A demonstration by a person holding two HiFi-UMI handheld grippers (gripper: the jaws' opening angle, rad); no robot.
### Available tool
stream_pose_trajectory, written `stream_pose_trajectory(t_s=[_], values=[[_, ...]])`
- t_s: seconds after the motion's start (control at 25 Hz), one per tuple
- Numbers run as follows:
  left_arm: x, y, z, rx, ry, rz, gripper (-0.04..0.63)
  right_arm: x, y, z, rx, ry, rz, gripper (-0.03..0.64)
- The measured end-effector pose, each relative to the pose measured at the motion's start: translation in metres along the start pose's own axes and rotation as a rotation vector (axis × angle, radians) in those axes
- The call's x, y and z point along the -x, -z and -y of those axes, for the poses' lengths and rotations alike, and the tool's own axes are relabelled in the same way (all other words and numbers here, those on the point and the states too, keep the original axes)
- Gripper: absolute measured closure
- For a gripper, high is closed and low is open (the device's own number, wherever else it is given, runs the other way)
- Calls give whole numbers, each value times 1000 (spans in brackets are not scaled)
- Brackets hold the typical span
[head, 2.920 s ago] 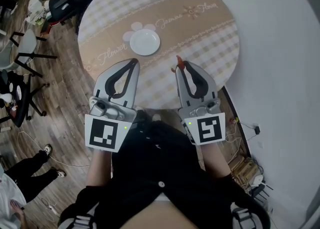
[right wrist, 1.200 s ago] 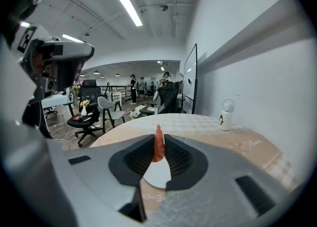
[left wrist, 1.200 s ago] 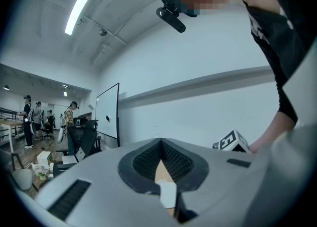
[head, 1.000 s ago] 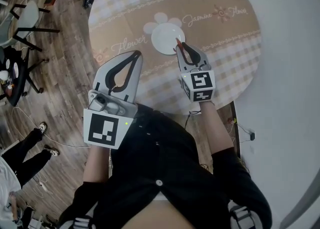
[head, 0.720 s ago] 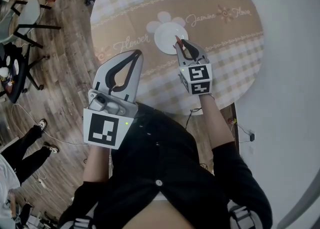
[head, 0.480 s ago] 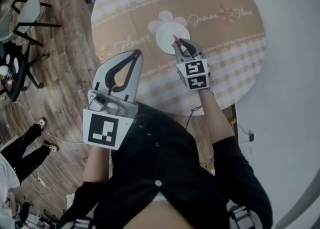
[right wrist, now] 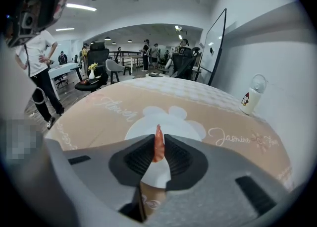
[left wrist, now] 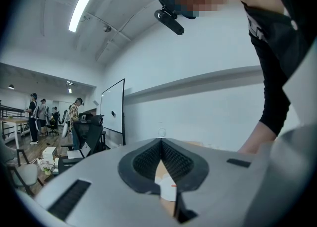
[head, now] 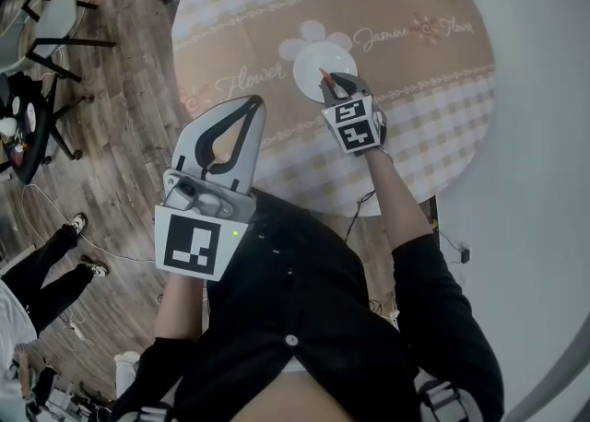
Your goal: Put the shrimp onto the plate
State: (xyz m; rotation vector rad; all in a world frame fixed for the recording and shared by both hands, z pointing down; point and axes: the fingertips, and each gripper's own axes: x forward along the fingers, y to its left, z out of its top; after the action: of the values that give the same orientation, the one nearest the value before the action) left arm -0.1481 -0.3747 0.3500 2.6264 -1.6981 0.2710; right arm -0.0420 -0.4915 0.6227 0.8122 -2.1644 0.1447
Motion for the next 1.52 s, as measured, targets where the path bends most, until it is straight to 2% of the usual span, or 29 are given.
stream_pose_trajectory(t_s=[0.24,0.52,0.88,1.28,1.52], values=[[2,4,-2,5,-4,-6,592,-17,11,3,7,-4,-71,568],[2,5,-3,5,-1,-13,592,-25,14,4,-4,7,-92,568],[3,4,0,-1,3,-7,592,-32,18,9,-151,-23,-92,568],[4,3,3,-2,3,-9,592,-23,6,17,-216,-4,-17,552],[3,2,8,-4,10,-7,592,2,-6,27,-221,69,76,609]])
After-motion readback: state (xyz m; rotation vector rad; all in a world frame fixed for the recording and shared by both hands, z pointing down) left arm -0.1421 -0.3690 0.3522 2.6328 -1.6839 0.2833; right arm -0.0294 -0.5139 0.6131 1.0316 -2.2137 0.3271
